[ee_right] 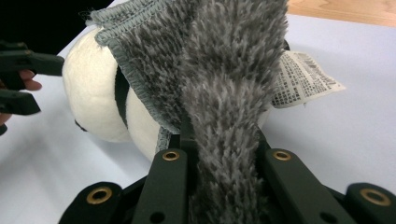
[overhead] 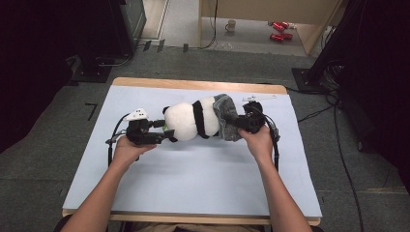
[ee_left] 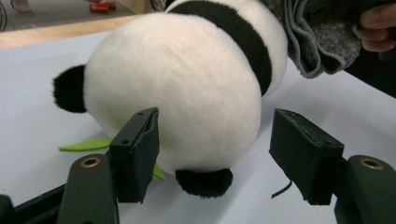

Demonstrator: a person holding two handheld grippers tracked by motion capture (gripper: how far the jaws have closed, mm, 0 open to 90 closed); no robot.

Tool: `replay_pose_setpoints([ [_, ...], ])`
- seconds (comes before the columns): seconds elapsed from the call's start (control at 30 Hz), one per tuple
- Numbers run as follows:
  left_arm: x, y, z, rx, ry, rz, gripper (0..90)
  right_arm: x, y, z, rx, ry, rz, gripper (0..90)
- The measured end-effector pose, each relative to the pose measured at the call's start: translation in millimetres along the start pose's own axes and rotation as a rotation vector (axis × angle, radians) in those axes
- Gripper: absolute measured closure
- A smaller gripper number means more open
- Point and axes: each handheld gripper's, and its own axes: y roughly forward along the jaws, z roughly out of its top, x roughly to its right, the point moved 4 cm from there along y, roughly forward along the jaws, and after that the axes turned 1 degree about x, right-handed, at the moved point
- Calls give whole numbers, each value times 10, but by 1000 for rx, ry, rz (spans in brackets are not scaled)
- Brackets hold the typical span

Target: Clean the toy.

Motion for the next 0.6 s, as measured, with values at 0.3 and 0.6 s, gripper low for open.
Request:
replay_pose_setpoints([
  [0.3, -8, 288, -69, 3, 29, 55, 271, 51, 25, 14, 23, 9, -16, 774],
  [0.6, -23, 360, -66, -1, -6, 131, 454, -149, -48, 86, 46, -15, 9, 777],
])
